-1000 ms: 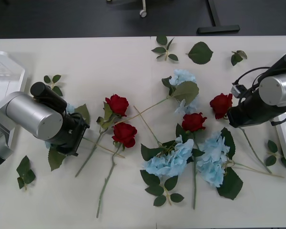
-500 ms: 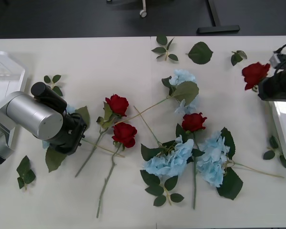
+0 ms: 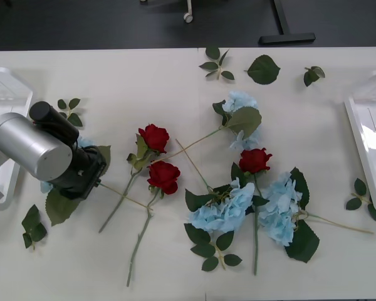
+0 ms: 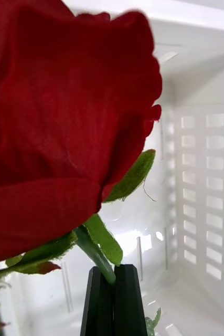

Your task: Place the red flowers into the right box and the blue flowers into the left box. If a person shows an open palm, hand one flower to the person first, then continue sorting.

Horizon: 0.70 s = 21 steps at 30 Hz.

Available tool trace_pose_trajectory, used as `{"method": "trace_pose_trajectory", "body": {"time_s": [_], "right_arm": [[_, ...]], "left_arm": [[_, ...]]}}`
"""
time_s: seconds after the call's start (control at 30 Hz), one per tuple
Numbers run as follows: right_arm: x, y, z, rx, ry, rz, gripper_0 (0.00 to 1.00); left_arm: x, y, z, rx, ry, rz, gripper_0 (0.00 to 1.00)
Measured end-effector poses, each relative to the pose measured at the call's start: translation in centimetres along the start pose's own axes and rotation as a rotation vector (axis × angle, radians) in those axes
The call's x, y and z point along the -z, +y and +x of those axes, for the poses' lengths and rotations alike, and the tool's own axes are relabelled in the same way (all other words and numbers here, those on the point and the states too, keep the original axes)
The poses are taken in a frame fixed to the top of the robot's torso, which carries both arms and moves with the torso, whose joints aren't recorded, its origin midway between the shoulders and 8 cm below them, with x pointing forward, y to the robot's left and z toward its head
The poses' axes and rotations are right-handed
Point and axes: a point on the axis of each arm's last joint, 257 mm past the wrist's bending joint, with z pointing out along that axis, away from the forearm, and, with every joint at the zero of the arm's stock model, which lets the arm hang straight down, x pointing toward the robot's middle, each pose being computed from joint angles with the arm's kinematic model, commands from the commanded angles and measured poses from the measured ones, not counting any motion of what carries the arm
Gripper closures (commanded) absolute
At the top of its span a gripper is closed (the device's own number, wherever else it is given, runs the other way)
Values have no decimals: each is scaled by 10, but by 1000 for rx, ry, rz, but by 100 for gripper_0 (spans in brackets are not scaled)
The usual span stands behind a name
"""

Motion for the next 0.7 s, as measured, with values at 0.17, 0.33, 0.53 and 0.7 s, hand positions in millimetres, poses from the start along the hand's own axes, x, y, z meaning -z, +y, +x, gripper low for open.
{"method": "trace_pose_trajectory", "body": {"time_s": [0.17,0.33,0.53,0.7], "right_arm": [[-22,-25,1,-27,-22,60,100],[-41,-28,5,-44,-36,74,100],[-62,-14,3,-73,-83,36,72],[-65,-12,3,-77,-88,33,37]], "left_arm": [[45,-2,-18,-152,-15,28,100],[97,-22,-54,-461,-70,96,100],[162,-64,-104,-687,-178,233,100],[194,-69,-154,-822,-246,263,100]]}}
